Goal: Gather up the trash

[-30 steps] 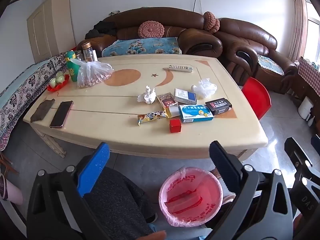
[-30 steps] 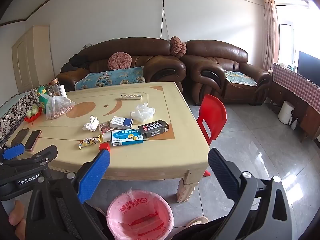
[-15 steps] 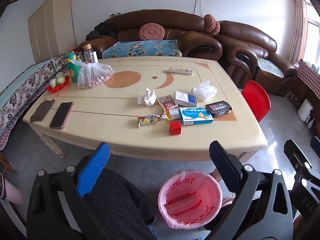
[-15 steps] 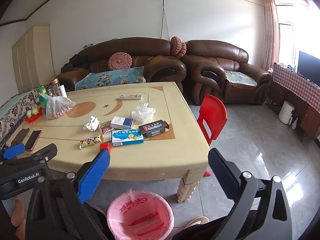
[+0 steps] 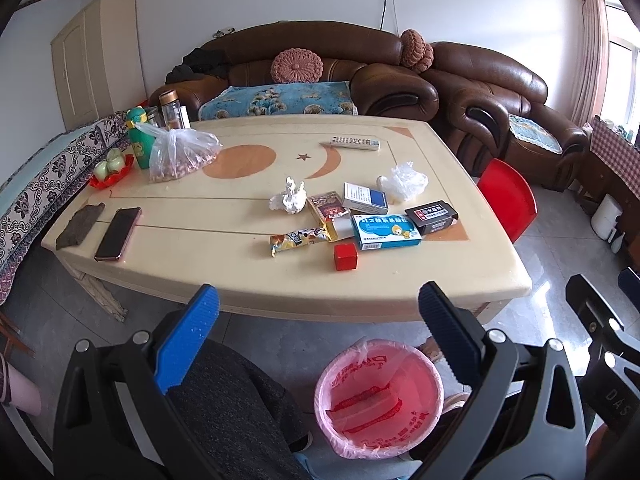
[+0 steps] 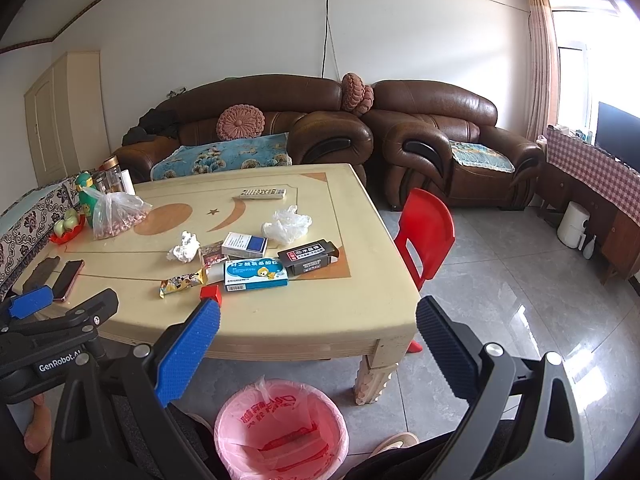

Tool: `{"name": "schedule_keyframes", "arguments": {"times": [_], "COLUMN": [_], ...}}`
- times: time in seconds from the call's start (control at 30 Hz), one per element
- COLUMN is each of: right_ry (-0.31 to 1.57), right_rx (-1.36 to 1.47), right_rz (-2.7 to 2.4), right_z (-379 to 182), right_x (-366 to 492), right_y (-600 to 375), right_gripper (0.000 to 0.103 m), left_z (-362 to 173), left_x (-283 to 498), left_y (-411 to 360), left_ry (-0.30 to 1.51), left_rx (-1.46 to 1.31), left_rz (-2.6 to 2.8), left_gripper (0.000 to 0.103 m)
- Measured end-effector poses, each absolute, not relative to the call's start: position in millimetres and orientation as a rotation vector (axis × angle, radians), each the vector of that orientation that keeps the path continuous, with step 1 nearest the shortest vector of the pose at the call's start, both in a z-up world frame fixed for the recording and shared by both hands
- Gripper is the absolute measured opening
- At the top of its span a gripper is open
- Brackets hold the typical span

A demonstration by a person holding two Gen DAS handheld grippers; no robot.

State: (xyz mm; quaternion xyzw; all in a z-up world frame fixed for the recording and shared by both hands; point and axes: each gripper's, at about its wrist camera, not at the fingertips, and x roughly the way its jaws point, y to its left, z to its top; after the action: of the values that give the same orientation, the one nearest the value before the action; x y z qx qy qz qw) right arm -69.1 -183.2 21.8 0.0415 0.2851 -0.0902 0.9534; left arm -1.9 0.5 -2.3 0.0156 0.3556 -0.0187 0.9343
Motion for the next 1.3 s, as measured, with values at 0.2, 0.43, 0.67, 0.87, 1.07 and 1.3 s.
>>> {"name": "schedule_keyframes", "arguments": {"times": [0.2, 0.43, 0.67, 0.87, 1.07, 1.3], "right_ry": [0.580, 0.580, 0.582, 0.581, 0.581, 0.583], "right_rx": [0.085, 0.088, 0.087, 0.087, 0.087, 0.087], "right_rz": [-0.183, -0.183, -0.182, -0.182, -0.182, -0.181], "right_z": [22.1, 21.6, 20.8, 20.6, 20.6, 20.2], "right_x": [-70.1, -70.5, -70.5, -70.7, -70.9, -69.3], "right_y": [-182.2, -182.1, -182.0, -181.7, -182.1, -182.9], "right_gripper": [0.096, 0.096, 0.096, 0.096, 0.096, 0.096], "left_z": [-3.9, -4.9, -5.2, -5.0, -5.5, -5.6], "left_x": [-0.4, -0.6, -0.8, -2.2, -2.8, -2.7], "left_y": [0.3, 0.5, 0.5, 0.8, 1.3, 1.4], "left_ry": [0.735, 0.738, 0.739, 0.739, 0.737, 0.737], "left_rx": [0.040, 0.042, 0.040, 0.046, 0.044, 0.050], "left_rz": [-0.031, -0.031, -0.031, -0.031, -0.028, -0.029], "left_gripper": [0.098, 0.098, 0.098, 0.098, 0.098, 0.098]}}
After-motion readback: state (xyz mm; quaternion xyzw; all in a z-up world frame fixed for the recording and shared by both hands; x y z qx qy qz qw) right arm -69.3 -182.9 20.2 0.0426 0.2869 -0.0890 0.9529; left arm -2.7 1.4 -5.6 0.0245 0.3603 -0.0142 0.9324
